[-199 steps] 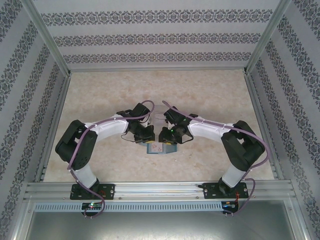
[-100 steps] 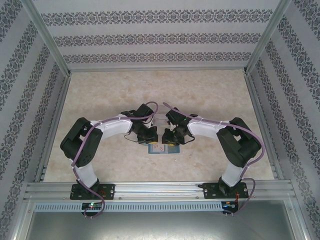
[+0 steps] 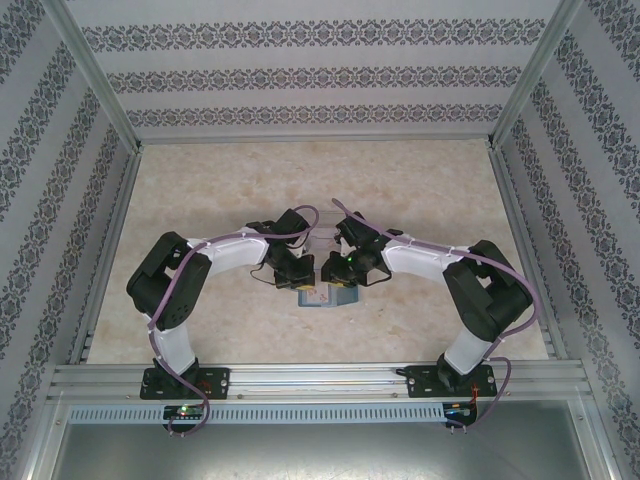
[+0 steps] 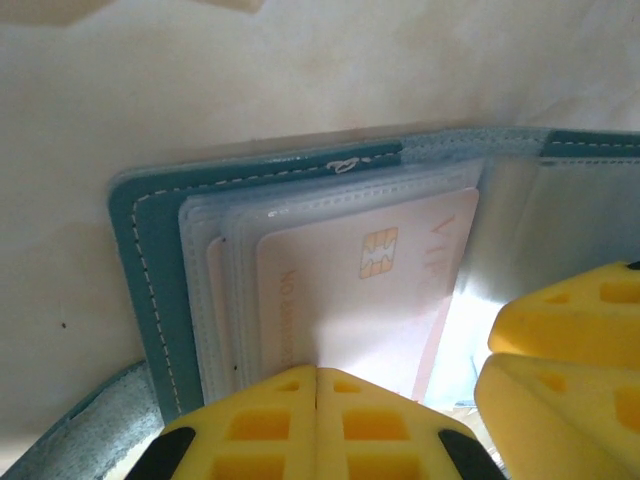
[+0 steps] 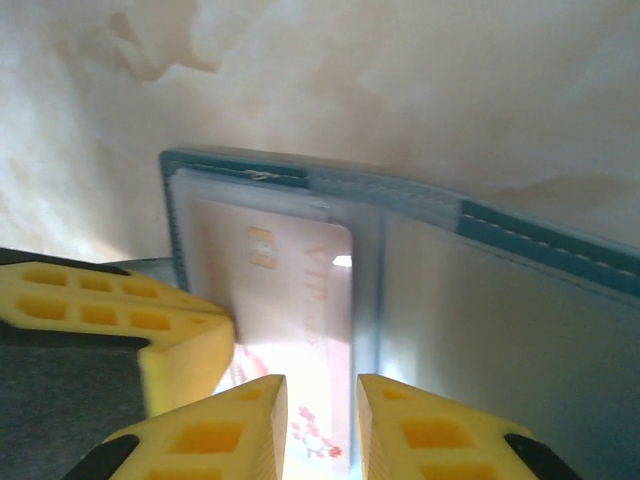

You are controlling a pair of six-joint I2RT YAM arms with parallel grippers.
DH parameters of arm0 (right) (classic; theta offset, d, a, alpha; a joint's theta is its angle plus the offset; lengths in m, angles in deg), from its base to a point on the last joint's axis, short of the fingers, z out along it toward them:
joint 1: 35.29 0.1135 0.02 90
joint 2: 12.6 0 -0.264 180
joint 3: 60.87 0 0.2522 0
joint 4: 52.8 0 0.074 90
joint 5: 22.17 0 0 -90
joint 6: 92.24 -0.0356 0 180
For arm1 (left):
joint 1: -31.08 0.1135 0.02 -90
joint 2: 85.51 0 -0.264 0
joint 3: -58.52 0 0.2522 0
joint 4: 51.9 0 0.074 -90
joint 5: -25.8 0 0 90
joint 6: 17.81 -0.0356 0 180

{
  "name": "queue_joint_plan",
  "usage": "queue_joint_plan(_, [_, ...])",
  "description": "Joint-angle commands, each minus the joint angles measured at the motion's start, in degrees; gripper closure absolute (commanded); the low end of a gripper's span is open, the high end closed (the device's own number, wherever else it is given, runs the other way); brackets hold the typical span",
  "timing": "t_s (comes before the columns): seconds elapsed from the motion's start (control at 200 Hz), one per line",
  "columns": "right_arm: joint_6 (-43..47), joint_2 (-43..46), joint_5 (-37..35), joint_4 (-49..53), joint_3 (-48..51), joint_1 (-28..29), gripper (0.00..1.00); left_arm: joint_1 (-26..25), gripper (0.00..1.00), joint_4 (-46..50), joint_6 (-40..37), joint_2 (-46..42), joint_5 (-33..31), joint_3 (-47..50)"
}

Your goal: Take the credit cards out of the card holder

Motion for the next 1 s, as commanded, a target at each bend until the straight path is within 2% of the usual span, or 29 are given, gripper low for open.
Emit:
queue_joint_plan(0.0, [-2.0, -1.0, 3.0, -3.2, 0.6, -0.4, 0.74, -0.6, 0.96, 3.3, -1.5, 1.1, -1.9, -0.5])
queue_joint_plan(0.455, [-1.8, -4.0, 2.4, -3.3, 0.8, -0.4, 0.75, -0.6, 0.96, 3.0, -1.4, 1.2, -1.6, -0.4])
queue_joint_plan(0.694, [0.5, -4.1, -3.3, 2.1, 0.0, -0.4, 0.76, -0.6, 0.96, 2.8, -1.3, 1.2, -1.2, -0.4])
queue_joint_plan(0.999, [1.4, -3.7, -6.0, 4.6, -0.9, -0.3, 0.76, -0.6, 0.95, 2.5, -0.5, 0.7, -1.0, -0.2])
